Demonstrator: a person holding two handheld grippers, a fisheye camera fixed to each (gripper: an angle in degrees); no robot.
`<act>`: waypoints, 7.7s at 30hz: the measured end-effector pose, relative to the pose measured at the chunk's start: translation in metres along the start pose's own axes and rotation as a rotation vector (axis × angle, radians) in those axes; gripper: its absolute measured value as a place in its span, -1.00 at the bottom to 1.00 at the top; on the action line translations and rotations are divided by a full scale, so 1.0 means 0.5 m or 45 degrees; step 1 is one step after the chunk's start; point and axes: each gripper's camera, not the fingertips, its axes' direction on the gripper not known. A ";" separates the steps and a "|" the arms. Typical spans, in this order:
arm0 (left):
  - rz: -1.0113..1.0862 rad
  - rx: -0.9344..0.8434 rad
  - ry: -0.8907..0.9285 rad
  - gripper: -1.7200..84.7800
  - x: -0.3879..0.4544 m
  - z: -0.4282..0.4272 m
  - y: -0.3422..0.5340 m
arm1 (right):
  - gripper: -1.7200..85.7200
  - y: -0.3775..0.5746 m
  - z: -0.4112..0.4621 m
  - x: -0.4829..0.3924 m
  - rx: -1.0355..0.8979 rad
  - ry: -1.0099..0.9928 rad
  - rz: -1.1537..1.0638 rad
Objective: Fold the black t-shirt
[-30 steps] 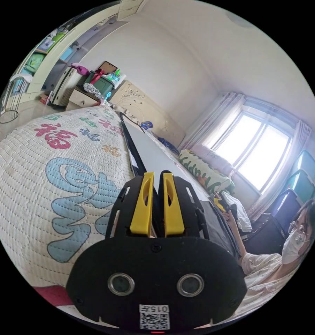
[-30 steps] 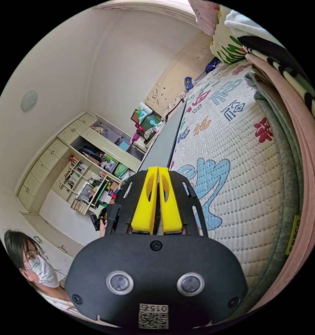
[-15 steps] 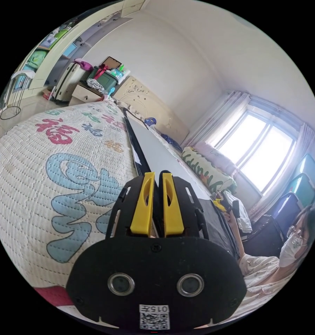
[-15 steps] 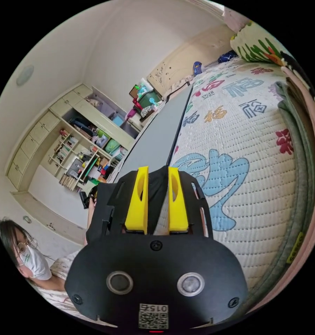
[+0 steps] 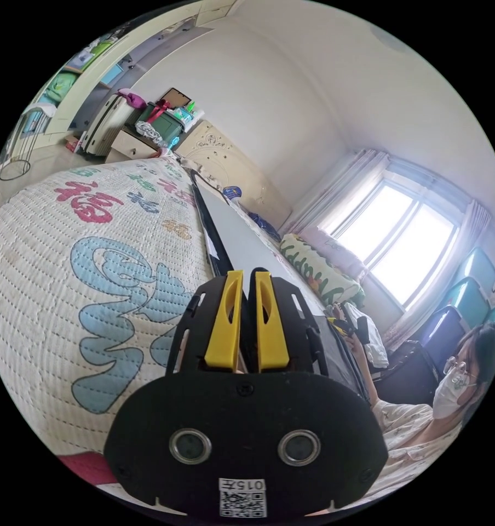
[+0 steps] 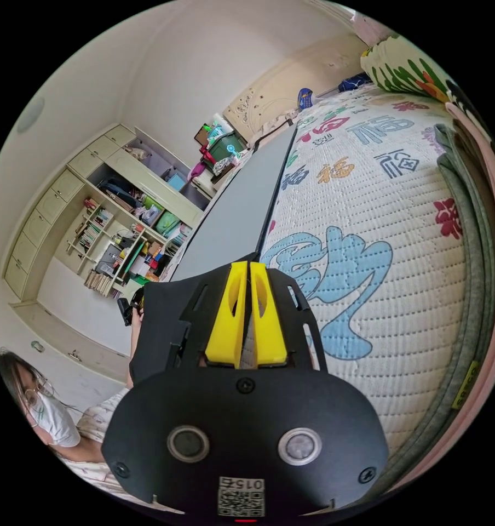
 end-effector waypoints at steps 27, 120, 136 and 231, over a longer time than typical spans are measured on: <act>-0.040 0.066 0.107 -0.82 -0.123 -0.085 -0.103 | -0.96 -0.058 0.045 0.145 0.010 -0.060 0.033; 1.564 -0.601 -0.200 -0.84 -0.972 -0.075 1.165 | -0.98 0.970 0.179 0.973 -0.337 0.186 -1.489; 1.490 -0.421 -0.150 -0.95 -0.964 -0.114 1.136 | -0.98 0.929 0.150 0.927 -0.241 0.073 -1.414; 0.586 -0.541 -0.627 -0.97 -0.105 0.930 -0.014 | -0.98 -0.181 0.914 0.114 -0.317 0.800 -0.685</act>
